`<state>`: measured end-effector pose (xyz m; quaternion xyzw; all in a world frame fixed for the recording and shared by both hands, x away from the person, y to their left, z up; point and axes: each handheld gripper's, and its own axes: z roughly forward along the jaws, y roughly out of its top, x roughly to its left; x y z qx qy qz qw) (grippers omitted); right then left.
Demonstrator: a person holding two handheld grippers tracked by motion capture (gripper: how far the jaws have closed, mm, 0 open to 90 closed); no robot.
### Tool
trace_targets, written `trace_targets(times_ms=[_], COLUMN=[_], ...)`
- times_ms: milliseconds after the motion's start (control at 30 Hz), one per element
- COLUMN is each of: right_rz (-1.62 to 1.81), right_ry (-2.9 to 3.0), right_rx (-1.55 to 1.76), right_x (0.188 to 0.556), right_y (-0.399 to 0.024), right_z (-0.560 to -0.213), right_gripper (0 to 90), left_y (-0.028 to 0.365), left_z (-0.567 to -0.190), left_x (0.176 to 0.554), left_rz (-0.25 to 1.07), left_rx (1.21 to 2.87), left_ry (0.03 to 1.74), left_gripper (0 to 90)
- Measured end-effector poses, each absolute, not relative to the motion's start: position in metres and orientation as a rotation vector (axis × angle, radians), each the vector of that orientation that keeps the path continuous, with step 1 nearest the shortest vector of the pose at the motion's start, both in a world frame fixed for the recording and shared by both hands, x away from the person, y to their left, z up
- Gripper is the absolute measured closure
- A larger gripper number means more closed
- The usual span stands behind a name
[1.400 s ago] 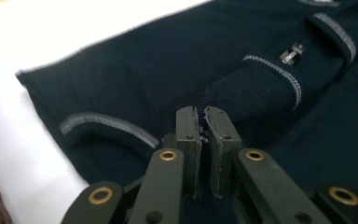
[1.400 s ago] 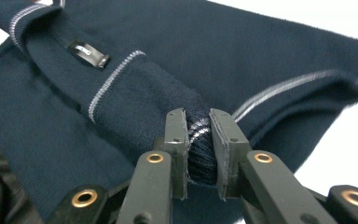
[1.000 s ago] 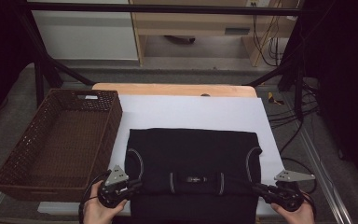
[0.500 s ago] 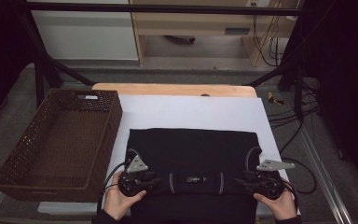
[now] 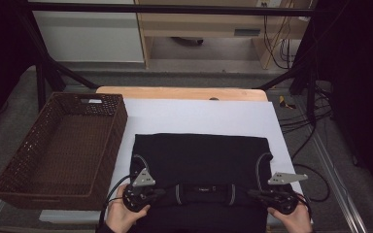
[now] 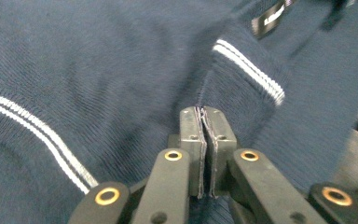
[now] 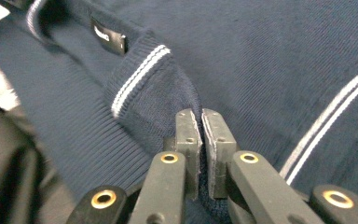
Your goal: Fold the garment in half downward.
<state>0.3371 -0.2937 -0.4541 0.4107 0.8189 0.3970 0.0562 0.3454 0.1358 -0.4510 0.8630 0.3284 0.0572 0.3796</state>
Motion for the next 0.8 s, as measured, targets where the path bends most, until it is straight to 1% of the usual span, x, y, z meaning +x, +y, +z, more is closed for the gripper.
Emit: trace_targets(times_ms=[67, 100, 167, 200, 233, 267, 367, 400, 433, 533, 600, 667, 700, 800], right_rz=[1.231, 1.241, 1.255, 1.257, 1.271, 1.285, 1.232, 1.203, 1.16, 1.095, 1.055, 1.039, 1.032, 1.007], right_ry=[2.5, 2.515, 2.508, 2.486, 2.438, 2.386, 2.316, 2.299, 2.298, 2.299, 2.312, 2.325, 2.341, 2.359], right_rx=[1.243, 1.241, 1.241, 1.251, 1.262, 1.288, 1.339, 1.362, 1.371, 1.392, 1.407, 1.393, 1.404, 1.388], right_x=[0.327, 0.322, 0.313, 0.31, 0.308, 0.307, 0.311, 0.313, 0.316, 0.32, 0.321, 0.321, 0.32, 0.319], right_y=[-0.297, -0.299, -0.303, -0.305, -0.309, -0.314, -0.322, -0.324, -0.325, -0.327, -0.328, -0.328, -0.328, -0.326], right_z=[-0.45, -0.449, -0.446, -0.444, -0.441, -0.439, -0.438, -0.44, -0.444, -0.454, -0.459, -0.463, -0.463, -0.466], right_gripper=[85.7, 83.0, 71.7, 68.6, 64.2, 60.2, 56.6, 56.3, 55.8, 54.8, 56.1, 59.6, 63.1, 72.5], left_y=[0.14, 0.143, 0.15, 0.154, 0.154, 0.161, 0.169, 0.171, 0.173, 0.173, 0.172, 0.17, 0.17, 0.169], left_z=[-0.448, -0.447, -0.446, -0.445, -0.445, -0.441, -0.44, -0.442, -0.445, -0.455, -0.461, -0.465, -0.465, -0.467], left_x=[0.335, 0.33, 0.321, 0.318, 0.318, 0.316, 0.319, 0.322, 0.325, 0.33, 0.331, 0.33, 0.329, 0.327], left_rz=[0.146, 0.136, 0.113, 0.113, 0.113, 0.162, 0.243, 0.285, 0.291, 0.291, 0.271, 0.267, 0.255, 0.216], left_rx=[2.216, 2.224, 2.199, 2.174, 2.174, 2.134, 2.087, 2.092, 2.1, 2.124, 2.139, 2.17, 2.175, 2.173], left_ry=[0.804, 0.786, 0.785, 0.805, 0.805, 0.835, 0.918, 0.958, 0.987, 1.04, 1.065, 1.077, 1.083, 1.112], left_gripper=[86.5, 86.1, 84.0, 80.6, 74.8, 67.3, 57.0, 53.3, 49.2, 48.7, 49.6, 51.9, 53.7, 63.1])
